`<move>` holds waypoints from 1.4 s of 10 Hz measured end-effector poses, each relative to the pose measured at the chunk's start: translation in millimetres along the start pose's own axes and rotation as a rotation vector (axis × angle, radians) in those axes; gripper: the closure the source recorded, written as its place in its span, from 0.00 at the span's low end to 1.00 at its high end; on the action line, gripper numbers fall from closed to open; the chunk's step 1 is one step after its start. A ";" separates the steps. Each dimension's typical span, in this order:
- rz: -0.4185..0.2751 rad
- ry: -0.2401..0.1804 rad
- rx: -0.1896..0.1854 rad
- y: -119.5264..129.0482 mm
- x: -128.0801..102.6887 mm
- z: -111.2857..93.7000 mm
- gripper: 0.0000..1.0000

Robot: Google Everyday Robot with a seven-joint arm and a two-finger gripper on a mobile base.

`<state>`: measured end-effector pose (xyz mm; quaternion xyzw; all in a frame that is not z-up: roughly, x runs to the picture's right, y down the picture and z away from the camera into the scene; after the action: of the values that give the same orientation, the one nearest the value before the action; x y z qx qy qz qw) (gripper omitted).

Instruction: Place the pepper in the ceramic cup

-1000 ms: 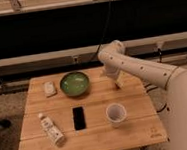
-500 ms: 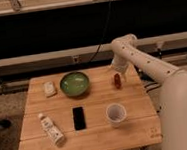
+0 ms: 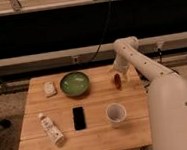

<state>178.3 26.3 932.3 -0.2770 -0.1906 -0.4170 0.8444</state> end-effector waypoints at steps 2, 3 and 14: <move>-0.019 0.045 -0.030 -1.6 1.4 10.1 0.20; -0.023 0.061 -0.041 -1.7 2.7 12.9 0.20; -0.022 0.073 -0.131 12.1 31.8 40.3 0.22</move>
<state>202.8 38.6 977.3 -0.3139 -0.1350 -0.4477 0.8263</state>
